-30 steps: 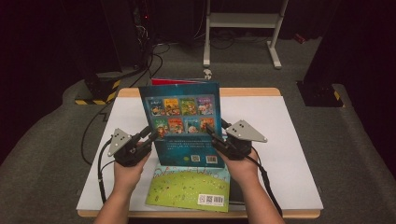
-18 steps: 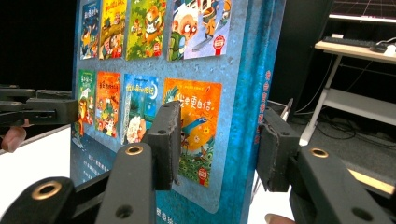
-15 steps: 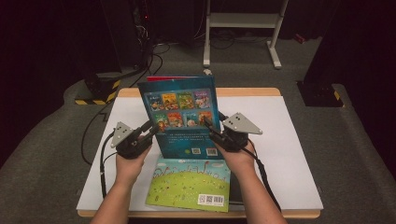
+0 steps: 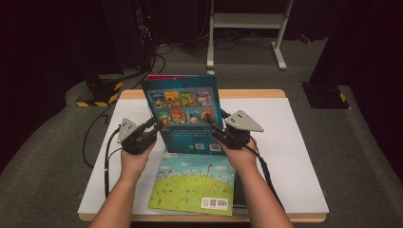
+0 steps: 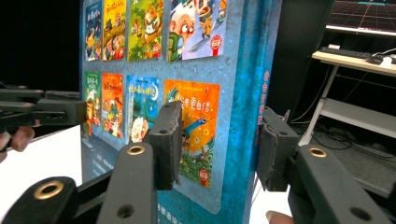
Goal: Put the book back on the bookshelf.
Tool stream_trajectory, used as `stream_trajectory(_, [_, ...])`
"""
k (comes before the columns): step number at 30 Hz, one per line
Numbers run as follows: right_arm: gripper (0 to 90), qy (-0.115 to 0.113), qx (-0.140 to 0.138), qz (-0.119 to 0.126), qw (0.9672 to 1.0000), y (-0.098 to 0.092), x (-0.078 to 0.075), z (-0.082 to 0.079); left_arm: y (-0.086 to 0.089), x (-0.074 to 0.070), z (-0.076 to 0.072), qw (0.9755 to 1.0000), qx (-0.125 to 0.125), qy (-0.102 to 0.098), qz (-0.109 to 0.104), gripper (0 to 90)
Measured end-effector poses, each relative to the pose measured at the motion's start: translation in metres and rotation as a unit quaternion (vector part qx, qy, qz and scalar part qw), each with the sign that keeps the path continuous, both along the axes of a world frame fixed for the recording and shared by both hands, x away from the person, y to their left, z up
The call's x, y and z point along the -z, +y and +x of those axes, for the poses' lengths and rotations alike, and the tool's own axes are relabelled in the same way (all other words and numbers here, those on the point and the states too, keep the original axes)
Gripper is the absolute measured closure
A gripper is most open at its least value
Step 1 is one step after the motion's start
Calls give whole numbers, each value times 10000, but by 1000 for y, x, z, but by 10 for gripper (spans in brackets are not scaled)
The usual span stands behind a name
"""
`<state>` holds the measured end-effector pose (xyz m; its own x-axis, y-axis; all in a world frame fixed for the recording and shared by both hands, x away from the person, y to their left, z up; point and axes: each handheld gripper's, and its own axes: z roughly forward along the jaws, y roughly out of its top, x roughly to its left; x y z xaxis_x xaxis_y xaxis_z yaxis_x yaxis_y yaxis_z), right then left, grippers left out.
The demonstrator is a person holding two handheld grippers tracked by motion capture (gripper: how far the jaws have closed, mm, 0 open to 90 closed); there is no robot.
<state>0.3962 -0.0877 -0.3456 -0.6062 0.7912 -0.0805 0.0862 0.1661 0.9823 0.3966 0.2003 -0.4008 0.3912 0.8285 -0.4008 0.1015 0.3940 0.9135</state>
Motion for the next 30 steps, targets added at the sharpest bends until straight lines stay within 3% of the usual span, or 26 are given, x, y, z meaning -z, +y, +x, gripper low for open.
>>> stream_trajectory(10, [586,2,-58,-8,10000,0,2,-2,2,4,-2,10000,7,0,-12,649])
stream_trajectory(19, [605,-115,-253,-47,9996,5,6,-28,7,9,-15,9999,74,-87,36,604])
stream_trajectory(22, [605,-138,-326,-64,9994,7,12,-38,8,11,-19,9998,53,-142,-102,595])
stream_trajectory(30, [608,-84,-536,12,9985,8,16,-47,13,10,-26,9998,31,-172,-34,563])
